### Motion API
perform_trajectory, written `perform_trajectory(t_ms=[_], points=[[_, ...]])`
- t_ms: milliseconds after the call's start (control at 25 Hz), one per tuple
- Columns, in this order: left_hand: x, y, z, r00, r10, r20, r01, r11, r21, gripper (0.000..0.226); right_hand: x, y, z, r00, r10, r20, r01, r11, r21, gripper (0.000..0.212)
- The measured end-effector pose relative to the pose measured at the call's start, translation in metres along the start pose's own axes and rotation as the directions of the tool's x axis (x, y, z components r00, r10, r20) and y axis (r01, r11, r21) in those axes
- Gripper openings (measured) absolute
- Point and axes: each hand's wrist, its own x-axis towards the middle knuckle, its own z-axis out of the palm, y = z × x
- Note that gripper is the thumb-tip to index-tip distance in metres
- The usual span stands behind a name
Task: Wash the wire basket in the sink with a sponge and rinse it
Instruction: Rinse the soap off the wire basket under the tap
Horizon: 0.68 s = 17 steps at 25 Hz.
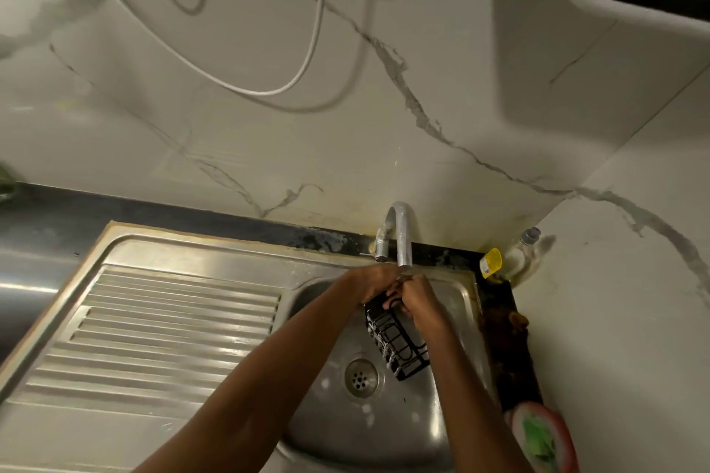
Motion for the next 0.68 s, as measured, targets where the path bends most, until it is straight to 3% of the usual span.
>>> perform_trajectory(t_ms=[120, 280, 400, 560, 600, 680], points=[[-0.015, 0.001, 0.004, 0.997, 0.060, -0.056, -0.058, 0.997, 0.042, 0.053, -0.006, -0.008, 0.002, 0.989, 0.050, -0.139, -0.047, 0.999, 0.025, 0.032], [-0.011, 0.000, 0.004, 0.983, 0.155, -0.100, -0.145, 0.983, 0.109, 0.047, -0.015, -0.002, 0.000, 0.977, 0.106, -0.183, -0.041, 0.945, 0.326, 0.029], [-0.001, -0.005, 0.004, 0.975, 0.145, -0.171, -0.147, 0.989, 0.004, 0.043, -0.018, 0.008, -0.009, 0.963, 0.138, -0.232, -0.009, 0.875, 0.483, 0.025], [0.002, -0.011, 0.014, 0.992, 0.096, -0.080, -0.114, 0.955, -0.274, 0.033, -0.015, 0.008, -0.046, 0.939, 0.198, -0.282, -0.009, 0.832, 0.555, 0.026], [0.007, -0.009, 0.014, 0.993, 0.085, -0.085, -0.105, 0.957, -0.270, 0.034, -0.017, 0.007, -0.055, 0.940, 0.197, -0.279, -0.006, 0.826, 0.564, 0.027], [0.010, -0.001, 0.014, 0.993, 0.082, -0.086, -0.089, 0.993, -0.076, 0.041, -0.022, 0.009, -0.068, 0.952, 0.177, -0.248, 0.004, 0.808, 0.589, 0.027]])
